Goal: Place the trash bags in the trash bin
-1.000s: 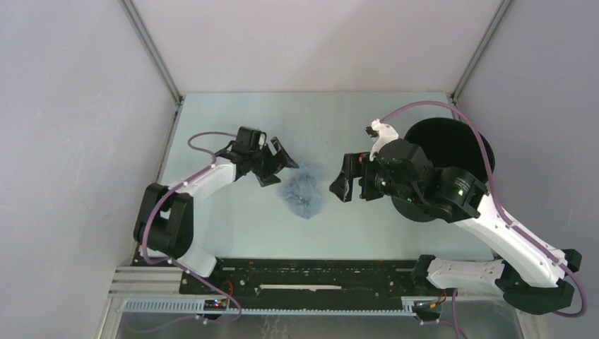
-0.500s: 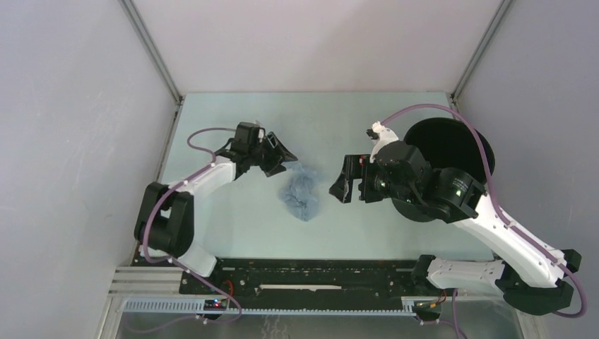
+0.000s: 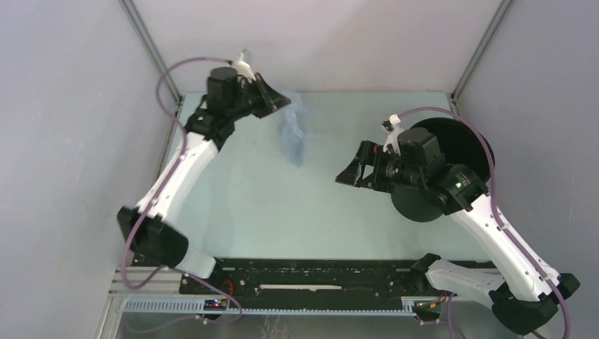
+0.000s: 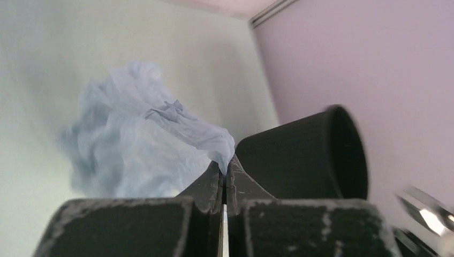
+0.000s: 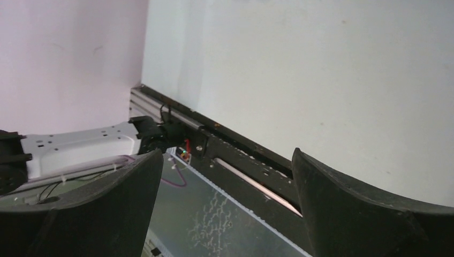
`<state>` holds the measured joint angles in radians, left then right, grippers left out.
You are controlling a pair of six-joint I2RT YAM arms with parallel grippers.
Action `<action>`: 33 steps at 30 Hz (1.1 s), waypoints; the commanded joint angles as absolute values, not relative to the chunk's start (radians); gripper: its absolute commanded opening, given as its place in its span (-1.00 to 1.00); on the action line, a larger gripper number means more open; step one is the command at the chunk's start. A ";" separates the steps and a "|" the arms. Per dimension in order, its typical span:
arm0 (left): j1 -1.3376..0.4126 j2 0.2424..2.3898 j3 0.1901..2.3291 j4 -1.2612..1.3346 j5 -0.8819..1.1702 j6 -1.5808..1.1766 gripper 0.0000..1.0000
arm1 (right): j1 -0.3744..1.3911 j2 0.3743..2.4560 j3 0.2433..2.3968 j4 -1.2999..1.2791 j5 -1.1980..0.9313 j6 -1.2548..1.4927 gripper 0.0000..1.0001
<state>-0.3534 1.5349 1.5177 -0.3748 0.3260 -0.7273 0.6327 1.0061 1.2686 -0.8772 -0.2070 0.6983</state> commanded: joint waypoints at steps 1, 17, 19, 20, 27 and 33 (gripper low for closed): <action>-0.364 1.335 1.565 -0.387 0.399 -0.584 -1.00 | 0.622 1.060 1.287 -0.734 -0.346 0.653 0.99; -0.285 0.996 0.728 -0.359 0.473 -0.730 -1.00 | 0.722 1.403 1.359 -0.669 -0.297 0.563 0.84; -0.296 0.995 0.759 -0.442 0.434 -0.635 -1.00 | 0.732 1.449 1.365 -0.653 -0.285 0.564 0.83; -0.303 0.999 0.775 -0.481 0.415 -0.596 -1.00 | 0.738 1.474 1.369 -0.648 -0.272 0.562 0.83; -0.395 0.986 0.983 -0.567 0.410 -0.487 -1.00 | 0.739 1.558 1.420 -0.672 -0.277 0.561 0.79; -0.396 0.910 1.108 -0.544 0.311 -0.705 -1.00 | 0.752 1.437 1.364 -0.646 -0.279 0.456 0.80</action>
<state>-0.3962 0.9855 1.0271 -0.5739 0.3676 -0.5873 0.7353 1.5578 1.3716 -0.6949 -0.2863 0.5499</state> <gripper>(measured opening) 0.009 0.896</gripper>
